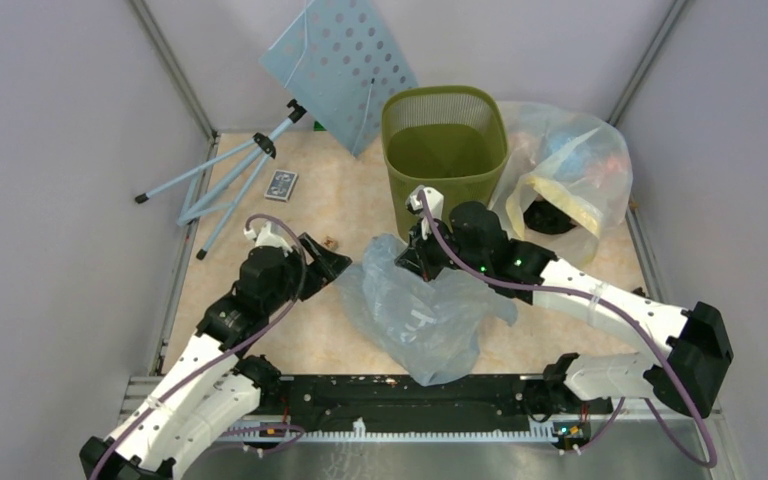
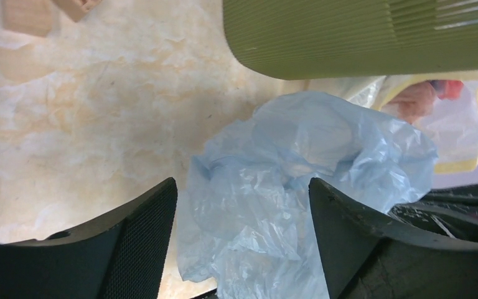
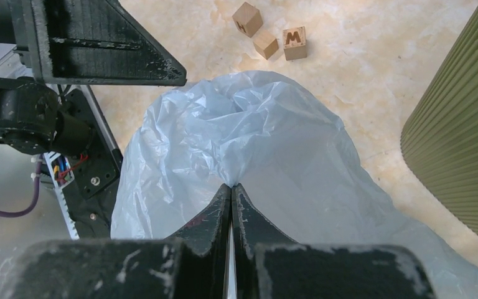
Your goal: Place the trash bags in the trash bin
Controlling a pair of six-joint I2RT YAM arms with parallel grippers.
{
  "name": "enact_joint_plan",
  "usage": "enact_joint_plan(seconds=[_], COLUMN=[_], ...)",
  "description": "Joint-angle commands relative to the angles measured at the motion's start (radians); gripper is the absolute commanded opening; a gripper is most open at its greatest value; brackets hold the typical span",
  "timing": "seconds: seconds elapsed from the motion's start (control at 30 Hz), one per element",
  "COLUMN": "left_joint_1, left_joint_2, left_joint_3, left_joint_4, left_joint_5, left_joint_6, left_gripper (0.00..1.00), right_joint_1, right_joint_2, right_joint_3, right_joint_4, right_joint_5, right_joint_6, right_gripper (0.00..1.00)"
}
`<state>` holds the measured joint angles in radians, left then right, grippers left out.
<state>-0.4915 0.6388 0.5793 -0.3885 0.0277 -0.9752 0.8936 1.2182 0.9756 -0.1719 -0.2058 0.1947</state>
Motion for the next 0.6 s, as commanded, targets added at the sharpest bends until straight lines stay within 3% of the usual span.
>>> enact_joint_plan(seconds=[0.0, 0.13, 0.27, 0.37, 0.43, 0.47, 0.57], left_joint_1=[0.005, 0.006, 0.006, 0.006, 0.006, 0.006, 0.006], left_joint_2=[0.019, 0.022, 0.043, 0.055, 0.048, 0.042, 0.033], left_joint_3=[-0.018, -0.105, -0.151, -0.146, -0.141, -0.144, -0.170], left_joint_4=[-0.012, 0.124, 0.218, 0.222, 0.194, 0.177, 0.141], left_joint_5=[-0.037, 0.113, 0.162, 0.144, 0.091, 0.057, -0.002], left_joint_6=[-0.078, -0.177, -0.208, -0.186, -0.169, -0.160, -0.143], left_gripper=[0.81, 0.74, 0.65, 0.33, 0.07, 0.00, 0.00], right_joint_1=[-0.004, -0.004, -0.004, -0.004, -0.004, -0.005, -0.012], right_joint_2=[-0.014, -0.004, 0.000, 0.000, -0.004, -0.007, -0.019], right_joint_3=[-0.001, 0.004, 0.007, 0.012, 0.025, 0.036, 0.088], right_joint_4=[0.023, 0.024, 0.026, 0.016, -0.006, -0.026, -0.104], right_joint_5=[-0.012, -0.024, -0.032, -0.024, 0.002, 0.024, 0.077], right_joint_6=[0.003, 0.008, 0.015, 0.015, 0.009, 0.004, -0.021], right_gripper=[0.00, 0.00, 0.00, 0.00, 0.00, 0.00, 0.00])
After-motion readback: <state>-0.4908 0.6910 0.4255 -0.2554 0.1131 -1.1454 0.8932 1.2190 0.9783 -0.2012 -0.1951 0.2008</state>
